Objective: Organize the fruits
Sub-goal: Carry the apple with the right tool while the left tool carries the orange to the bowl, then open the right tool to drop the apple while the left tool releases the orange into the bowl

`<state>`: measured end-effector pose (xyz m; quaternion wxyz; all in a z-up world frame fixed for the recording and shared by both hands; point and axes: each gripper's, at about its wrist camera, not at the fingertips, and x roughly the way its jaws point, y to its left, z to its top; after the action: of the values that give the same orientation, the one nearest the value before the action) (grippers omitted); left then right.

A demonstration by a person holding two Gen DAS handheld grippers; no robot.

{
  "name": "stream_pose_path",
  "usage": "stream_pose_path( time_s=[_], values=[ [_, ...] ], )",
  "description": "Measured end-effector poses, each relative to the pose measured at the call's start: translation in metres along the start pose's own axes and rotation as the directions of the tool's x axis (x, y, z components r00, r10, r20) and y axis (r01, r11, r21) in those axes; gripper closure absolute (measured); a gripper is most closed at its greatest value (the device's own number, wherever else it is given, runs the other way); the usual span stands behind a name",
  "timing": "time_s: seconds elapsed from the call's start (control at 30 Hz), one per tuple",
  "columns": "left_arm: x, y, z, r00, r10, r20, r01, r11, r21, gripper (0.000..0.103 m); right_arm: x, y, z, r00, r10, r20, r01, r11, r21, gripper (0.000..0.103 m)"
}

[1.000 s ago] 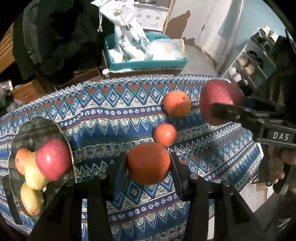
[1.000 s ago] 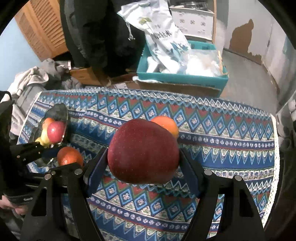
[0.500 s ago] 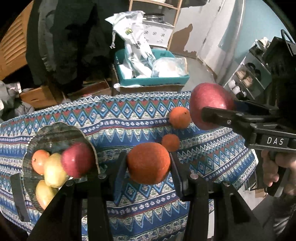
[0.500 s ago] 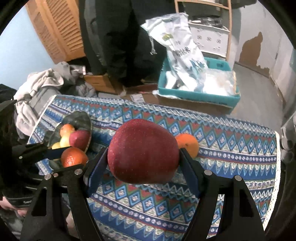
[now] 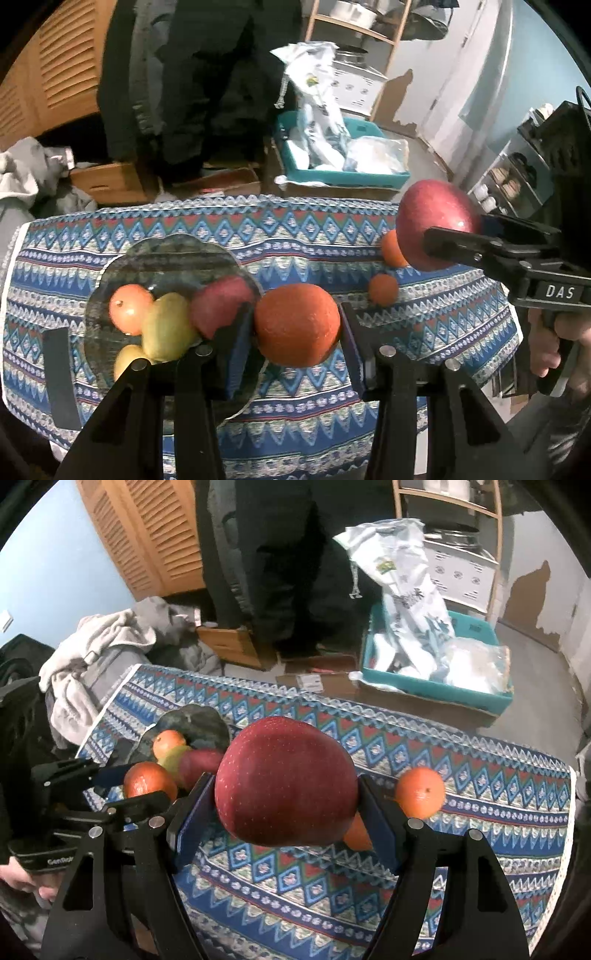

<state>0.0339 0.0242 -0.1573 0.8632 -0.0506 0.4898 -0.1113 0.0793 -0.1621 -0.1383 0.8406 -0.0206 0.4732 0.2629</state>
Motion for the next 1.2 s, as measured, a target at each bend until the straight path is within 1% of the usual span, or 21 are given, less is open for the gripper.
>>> stream_pose_path(
  time_s=[0.13,0.3,0.43,0.6,0.83,1.2],
  values=[
    [-0.006,0.017,-0.003,1.000,0.006,0.005,-0.006,1.000,-0.024,0.057,0.004,0.015,0.005,1.000,0.020,-0.002,-0.020,1.000,-0.018,0.027],
    [-0.014,0.035,-0.009,0.999,0.033,0.019,-0.032,0.999,-0.039,0.057,0.013,0.036,0.011,0.999,0.047,-0.017,-0.048,0.998,-0.046,0.027],
    [-0.018,0.052,-0.013,0.999,0.044,0.021,-0.043,0.997,-0.069,0.057,0.021,0.051,0.013,0.998,0.064,-0.030,-0.066,0.996,-0.064,0.027],
    [-0.023,0.074,-0.018,0.996,0.079,0.029,-0.076,0.993,-0.094,0.056,0.034,0.074,0.014,0.995,0.088,-0.054,-0.093,0.991,-0.094,0.027],
    [-0.019,0.108,-0.030,0.995,0.102,0.007,-0.100,0.983,-0.153,0.057,0.060,0.103,0.009,0.987,0.116,-0.113,-0.130,0.983,-0.127,0.027],
    [-0.004,0.147,-0.045,0.992,0.124,-0.037,-0.129,0.967,-0.221,0.056,0.100,0.138,-0.008,0.972,0.116,-0.206,-0.153,0.973,-0.174,0.027]
  ],
)
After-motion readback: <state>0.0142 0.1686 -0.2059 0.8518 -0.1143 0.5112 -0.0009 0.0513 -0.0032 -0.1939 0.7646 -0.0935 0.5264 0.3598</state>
